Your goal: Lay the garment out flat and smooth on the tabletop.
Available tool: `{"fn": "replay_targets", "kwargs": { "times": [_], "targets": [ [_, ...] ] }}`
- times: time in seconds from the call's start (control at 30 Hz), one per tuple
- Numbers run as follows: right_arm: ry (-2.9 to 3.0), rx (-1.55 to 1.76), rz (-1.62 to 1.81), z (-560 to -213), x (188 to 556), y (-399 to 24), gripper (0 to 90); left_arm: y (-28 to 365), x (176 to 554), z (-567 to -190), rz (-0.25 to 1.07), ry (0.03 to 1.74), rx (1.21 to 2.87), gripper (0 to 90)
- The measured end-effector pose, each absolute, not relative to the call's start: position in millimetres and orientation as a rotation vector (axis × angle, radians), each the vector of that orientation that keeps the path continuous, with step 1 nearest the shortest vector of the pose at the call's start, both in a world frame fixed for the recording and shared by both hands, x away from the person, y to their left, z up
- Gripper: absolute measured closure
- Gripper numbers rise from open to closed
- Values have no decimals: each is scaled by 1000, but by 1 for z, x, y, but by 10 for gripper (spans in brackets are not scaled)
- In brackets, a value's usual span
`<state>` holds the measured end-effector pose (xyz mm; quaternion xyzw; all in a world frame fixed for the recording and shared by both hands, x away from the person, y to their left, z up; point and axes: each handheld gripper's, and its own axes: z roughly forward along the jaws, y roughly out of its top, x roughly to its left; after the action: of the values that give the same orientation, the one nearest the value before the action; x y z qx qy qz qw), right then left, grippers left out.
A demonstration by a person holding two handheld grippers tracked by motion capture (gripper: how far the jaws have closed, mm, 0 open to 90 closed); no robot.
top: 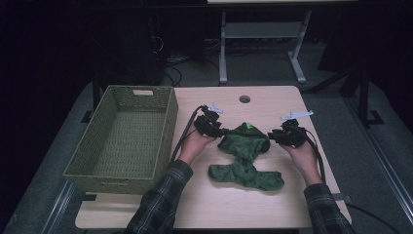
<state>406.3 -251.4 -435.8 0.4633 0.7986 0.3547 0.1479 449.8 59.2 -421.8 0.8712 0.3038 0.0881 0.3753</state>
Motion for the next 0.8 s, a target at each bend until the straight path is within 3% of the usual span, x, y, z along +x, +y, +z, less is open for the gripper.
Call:
{"fn": "replay_targets", "kwargs": {
  "times": [0.37, 0.47, 0.8],
  "targets": [
    [2293, 1282, 1098, -408, 381, -250, 554, 77, 411, -409, 197, 739, 2247, 172],
    [2304, 1261, 1127, -406, 375, -248, 539, 84, 398, -411, 188, 737, 2245, 133],
    [2338, 1200, 1198, -399, 360, -233, 506, 102, 350, -421, 199, 704, 2220, 127]
  ]
}}
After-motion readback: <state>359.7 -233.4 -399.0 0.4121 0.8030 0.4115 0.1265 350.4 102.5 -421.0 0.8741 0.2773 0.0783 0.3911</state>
